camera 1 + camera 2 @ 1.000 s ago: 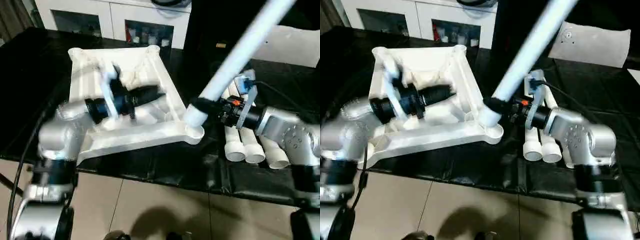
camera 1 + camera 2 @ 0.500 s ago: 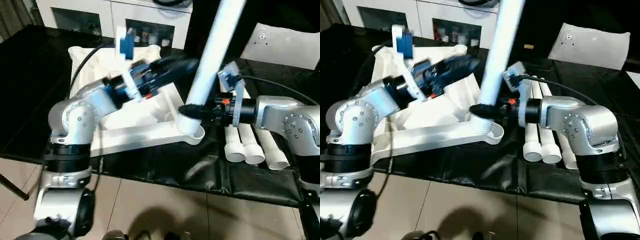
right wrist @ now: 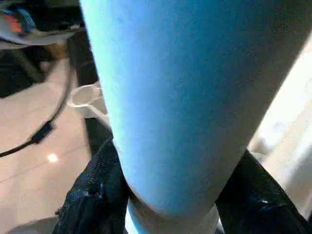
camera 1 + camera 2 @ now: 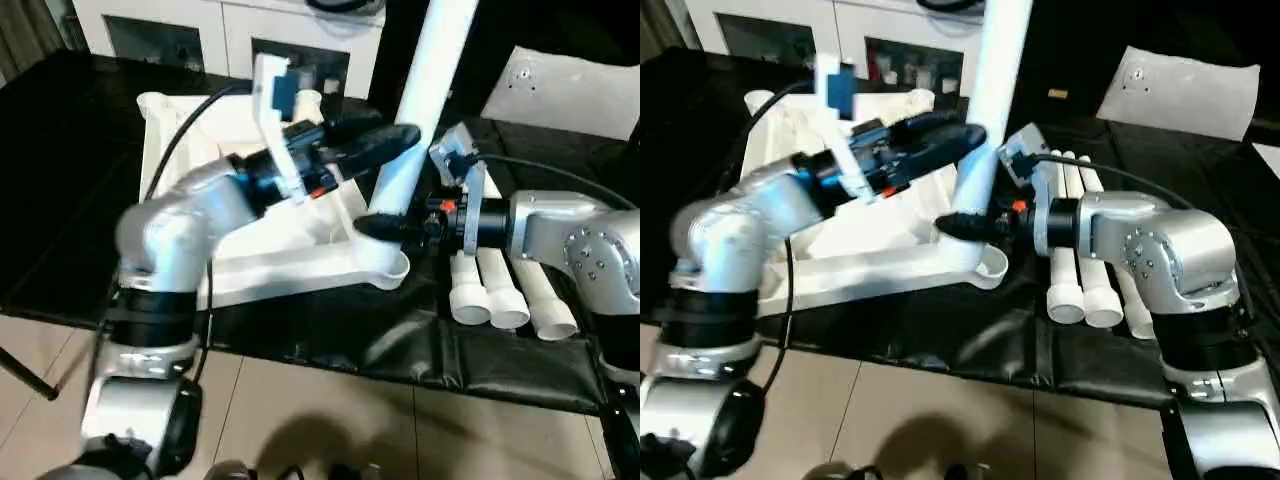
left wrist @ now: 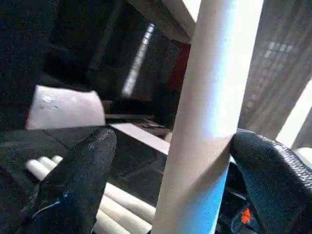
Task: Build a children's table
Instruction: Insert table leg to table base
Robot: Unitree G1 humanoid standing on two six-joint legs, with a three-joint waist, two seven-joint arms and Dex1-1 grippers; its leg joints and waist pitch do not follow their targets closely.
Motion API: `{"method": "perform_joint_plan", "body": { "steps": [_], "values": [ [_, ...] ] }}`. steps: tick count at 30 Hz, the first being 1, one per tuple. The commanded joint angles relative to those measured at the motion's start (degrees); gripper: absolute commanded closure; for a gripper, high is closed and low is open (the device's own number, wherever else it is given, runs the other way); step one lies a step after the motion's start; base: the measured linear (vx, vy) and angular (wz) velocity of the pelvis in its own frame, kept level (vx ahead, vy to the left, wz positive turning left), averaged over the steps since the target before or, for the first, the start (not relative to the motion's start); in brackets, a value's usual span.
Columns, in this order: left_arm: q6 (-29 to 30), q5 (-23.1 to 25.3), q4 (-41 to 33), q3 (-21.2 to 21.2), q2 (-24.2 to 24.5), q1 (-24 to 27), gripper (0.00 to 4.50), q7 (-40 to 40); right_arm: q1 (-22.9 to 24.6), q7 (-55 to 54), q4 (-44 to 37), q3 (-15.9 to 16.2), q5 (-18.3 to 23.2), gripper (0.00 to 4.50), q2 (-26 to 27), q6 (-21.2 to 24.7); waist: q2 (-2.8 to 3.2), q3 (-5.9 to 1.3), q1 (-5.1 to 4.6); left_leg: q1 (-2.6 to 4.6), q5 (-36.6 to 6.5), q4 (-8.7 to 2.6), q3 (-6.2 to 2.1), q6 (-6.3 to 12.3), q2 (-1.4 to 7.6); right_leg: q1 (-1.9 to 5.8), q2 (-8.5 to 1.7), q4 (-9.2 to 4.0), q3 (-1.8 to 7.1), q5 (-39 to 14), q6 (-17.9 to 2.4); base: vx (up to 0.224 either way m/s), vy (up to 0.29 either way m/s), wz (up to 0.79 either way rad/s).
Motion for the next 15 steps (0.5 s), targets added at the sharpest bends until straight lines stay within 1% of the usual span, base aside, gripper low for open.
{"method": "perform_joint_plan", "body": {
  "steps": [1, 2, 5, 6, 7, 8, 9, 11, 15],
  "values": [
    [-0.81, 0.92, -1.42, -0.95, -0.75, -0.36, 0.24, 2.17, 0.16, -0.24, -1.43, 0.97, -0.57, 2.54, 0.4, -1.24, -0.49, -5.16, 0.27, -0.49, 3.89, -3.17, -1.66, 4.48, 3.86, 4.53, -6.25, -4.45, 4.17, -18.32, 1.6, 0.0, 0.0, 0.0],
    [-0.31, 0.09, -2.27, -0.89, -1.26, 0.08, 0.24, 2.44, 0.35, -0.74, -1.27, 1.27, -1.1, 2.54, 0.65, -1.68, -0.51, -5.14, 0.23, -0.48, 3.76, -3.17, -1.6, 4.55, 3.82, 4.5, -6.23, -4.51, 4.2, -18.39, 1.57, 0.0, 0.0, 0.0],
    [-0.94, 0.47, -2.77, -1.12, -1.68, 0.39, 0.24, 3.46, 0.53, -1.33, -1.02, 1.96, -2.28, 2.54, 0.68, -2.78, -0.54, -5.13, 0.2, -0.49, 3.59, -3.13, -1.6, 4.84, 3.76, 4.44, -6.13, -4.55, 4.14, -18.79, 1.64, 0.0, 0.0, 0.0],
    [-1.85, 1.03, -2.79, -0.9, -2.55, 0.51, 0.42, 4.91, 0.74, -1.29, -0.9, 2.91, -3.55, 2.54, 0.54, -4.34, -0.54, -5.13, 0.22, -0.51, 3.51, -3.1, -1.6, 4.83, 3.77, 4.41, -6.09, -4.59, 4.11, -18.92, 1.8, 0.0, 0.0, 0.0],
    [-1.96, 1.05, -2.79, -0.85, -2.72, 0.52, 0.42, 5.07, 0.8, -1.29, -0.87, 3.1, -3.82, 2.54, 0.51, -4.63, -0.57, -5.08, 0.24, -0.54, 3.43, -3.11, -1.6, 4.8, 3.73, 4.45, -6.1, -4.68, 4.11, -19.17, 2.18, 0.0, 0.0, 0.0],
    [-2.27, 1.09, -2.86, -0.73, -3.26, 0.6, 0.53, 5.43, 0.98, -1.22, -0.79, 3.96, -5.04, 2.54, 0.36, -6.06, -0.5, -5.13, 0.27, -0.49, 3.5, -3.13, -1.66, 4.74, 3.81, 4.41, -6.07, -4.6, 4.08, -19.04, 2.17, 0.0, 0.0, 0.0],
    [-2.28, 1.09, -2.87, -0.73, -3.3, 0.61, 0.53, 5.45, 0.99, -1.22, -0.78, 4.03, -5.14, 2.54, 0.35, -6.18, -0.49, -5.11, 0.2, -0.48, 3.58, -3.1, -1.72, 4.72, 3.9, 4.31, -6.1, -4.59, 4.09, -18.9, 2.21, 0.0, 0.0, 0.0],
    [-2.26, 0.99, -3.08, -0.6, -3.9, 0.73, 0.6, 5.91, 1.2, -1.25, -0.65, 4.91, -6.47, 2.54, 0.32, -7.57, -0.48, -5.08, 0.16, -0.49, 3.51, -3.1, -1.73, 4.76, 3.92, 4.29, -6.15, -4.55, 4.1, -18.76, 2.01, 0.0, 0.0, 0.0],
    [-2.17, 1.09, -3.76, -0.64, -4.79, 0.84, 0.6, 7.3, 1.54, -1.55, -0.69, 5.44, -7.22, 2.54, 0.66, -8.38, -0.53, -5.05, 0.17, -0.51, 3.37, -3.09, -1.74, 5.0, 3.91, 4.36, -6.19, -4.5, 4.16, -18.5, 1.64, 0.0, 0.0, 0.0]
  ]
}}
